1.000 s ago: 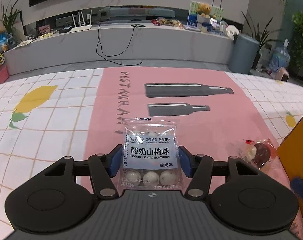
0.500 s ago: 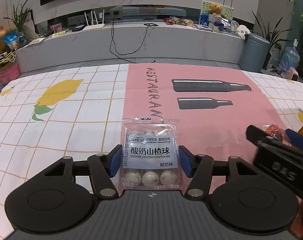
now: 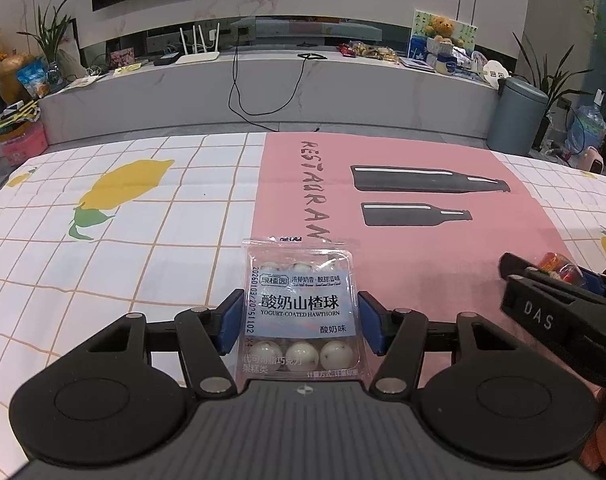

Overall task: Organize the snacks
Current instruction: 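Grasp the wrapped brown candy with the right tool while the left tool lifts the hawthorn packet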

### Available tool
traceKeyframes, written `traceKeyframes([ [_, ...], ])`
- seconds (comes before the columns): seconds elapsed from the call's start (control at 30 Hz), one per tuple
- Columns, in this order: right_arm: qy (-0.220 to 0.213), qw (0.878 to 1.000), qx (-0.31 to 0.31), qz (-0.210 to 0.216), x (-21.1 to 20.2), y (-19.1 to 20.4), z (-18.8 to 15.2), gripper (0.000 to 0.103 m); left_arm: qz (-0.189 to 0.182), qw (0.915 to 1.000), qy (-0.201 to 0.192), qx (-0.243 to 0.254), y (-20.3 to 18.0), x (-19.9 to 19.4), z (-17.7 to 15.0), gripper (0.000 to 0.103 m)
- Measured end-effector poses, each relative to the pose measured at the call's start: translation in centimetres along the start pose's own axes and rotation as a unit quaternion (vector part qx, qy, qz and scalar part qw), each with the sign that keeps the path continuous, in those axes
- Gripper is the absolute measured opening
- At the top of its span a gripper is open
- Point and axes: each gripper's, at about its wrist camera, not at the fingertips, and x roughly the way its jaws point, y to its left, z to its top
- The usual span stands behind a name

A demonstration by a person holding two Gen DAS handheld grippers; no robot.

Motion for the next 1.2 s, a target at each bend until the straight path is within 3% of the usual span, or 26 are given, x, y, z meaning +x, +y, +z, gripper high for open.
traceKeyframes([
  [0.13,-0.001,1.0,-0.018,-0.014,-0.2,0.6,-0.1,0.046,0.005,0.999,-0.014,-0.043,1.0,-0.4,-0.3,0.066],
  [0.33,-0.033,0.998,-0.035,-0.037,-2.1,1.5,-0.6,0.044,0.005,0.9978,-0.016,-0.064,1.8,-1.1,-0.7,0.065],
  [0.8,-0.072,0.992,-0.106,0.002,-8.1,3.7,0.7,0.044,0.033,0.9972,-0.015,-0.066,3.9,-3.7,-1.5,0.065],
  [1.2,-0.111,0.982,-0.129,0.08,-16.4,1.7,1.6,0.043,0.027,0.99,-0.029,-0.136,6.6,-7.8,-2.8,0.065],
])
